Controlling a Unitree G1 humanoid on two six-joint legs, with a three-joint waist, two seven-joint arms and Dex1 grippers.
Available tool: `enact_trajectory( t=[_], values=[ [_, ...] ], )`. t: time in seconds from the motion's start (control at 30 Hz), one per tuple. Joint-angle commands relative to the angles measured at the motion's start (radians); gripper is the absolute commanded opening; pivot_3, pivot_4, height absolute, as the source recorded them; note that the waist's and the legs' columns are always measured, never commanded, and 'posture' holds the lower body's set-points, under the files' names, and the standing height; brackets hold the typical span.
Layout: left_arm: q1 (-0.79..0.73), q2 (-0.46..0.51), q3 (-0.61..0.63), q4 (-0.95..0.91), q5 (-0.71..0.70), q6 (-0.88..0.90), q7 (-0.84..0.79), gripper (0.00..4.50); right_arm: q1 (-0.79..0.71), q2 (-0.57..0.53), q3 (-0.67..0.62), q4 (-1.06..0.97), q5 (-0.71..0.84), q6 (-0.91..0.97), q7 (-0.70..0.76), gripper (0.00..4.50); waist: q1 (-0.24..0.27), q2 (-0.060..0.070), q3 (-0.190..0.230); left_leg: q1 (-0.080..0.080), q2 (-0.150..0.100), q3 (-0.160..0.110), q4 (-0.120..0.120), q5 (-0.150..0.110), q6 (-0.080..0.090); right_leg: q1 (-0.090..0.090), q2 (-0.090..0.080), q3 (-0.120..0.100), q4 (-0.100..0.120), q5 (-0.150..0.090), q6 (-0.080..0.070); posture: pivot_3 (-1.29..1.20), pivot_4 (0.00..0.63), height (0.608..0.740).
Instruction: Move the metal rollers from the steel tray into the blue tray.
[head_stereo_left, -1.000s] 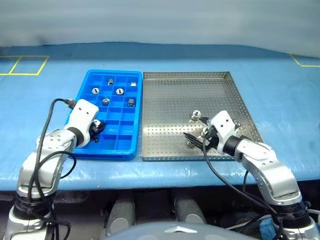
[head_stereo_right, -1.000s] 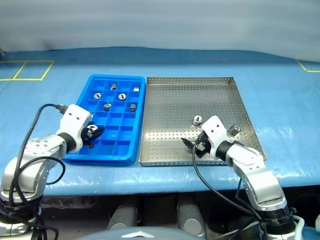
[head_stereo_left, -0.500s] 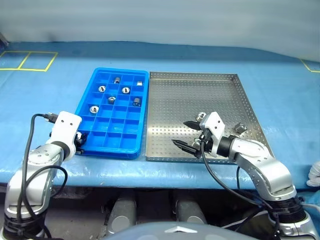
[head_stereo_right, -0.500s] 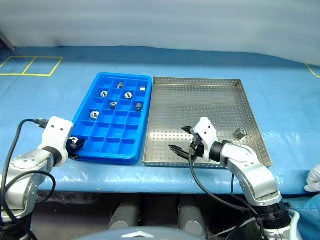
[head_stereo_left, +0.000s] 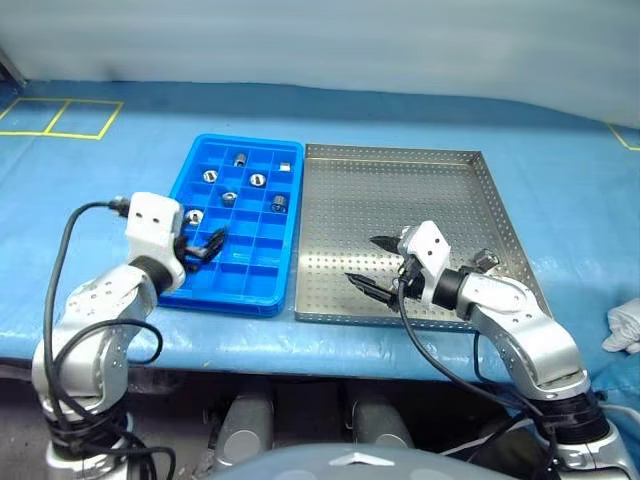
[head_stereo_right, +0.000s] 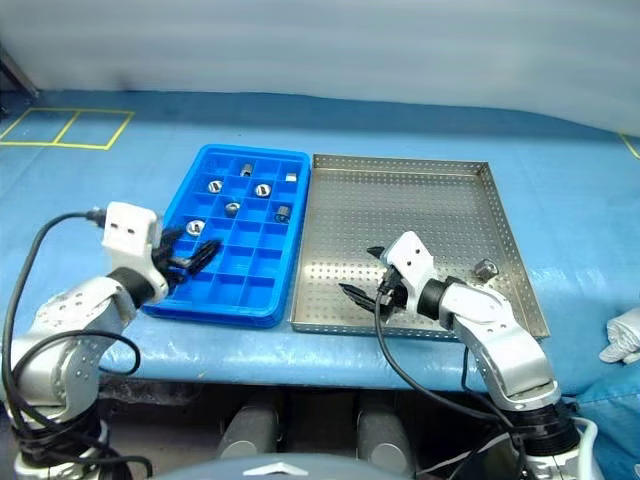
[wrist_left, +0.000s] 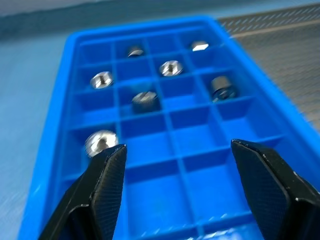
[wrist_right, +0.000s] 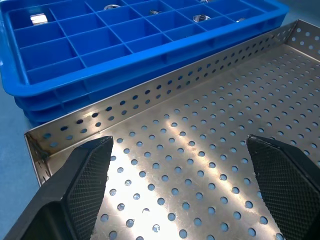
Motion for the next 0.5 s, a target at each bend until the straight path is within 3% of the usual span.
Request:
enact_trajectory(
  t=[0.03, 0.23, 0.5],
  values=[
    [-0.09, -0.024, -0.181, 0.113, -0.013, -0.122, -0.077, 3.66, 0.015, -0.038, -0.034, -0.054, -0.069, 0.038, -0.08, 4.5, -0.001, 0.0, 0.0, 0.0, 0.0, 0.0, 0.0, 0.0, 0.0, 0.0, 0.0, 0.001, 0.0, 0.0, 0.0, 0.01, 0.15, 0.74],
    [-0.288, -0.127, -0.495, 0.523, 0.078, -0.369, -0.224, 3.66, 0.131, -0.087, -0.134, -0.154, -0.136, 0.102, -0.175, 4.5, -0.029, 0.001, -0.001, -0.001, -0.001, 0.001, 0.001, 0.0, 0.0, 0.0, 0.0, 0.002, -0.001, 0.0, 0.0, -0.14, 0.15, 0.74],
    [-0.411, -0.243, -0.653, 0.867, 0.14, -0.5, -0.358, 3.66, 0.265, -0.059, -0.241, -0.278, -0.166, 0.165, -0.256, 4.5, -0.135, 0.002, -0.001, 0.0, -0.001, 0.003, -0.001, -0.001, 0.001, -0.001, 0.001, 0.005, 0.0, 0.0, 0.001, -0.26, 0.15, 0.74]
  ],
)
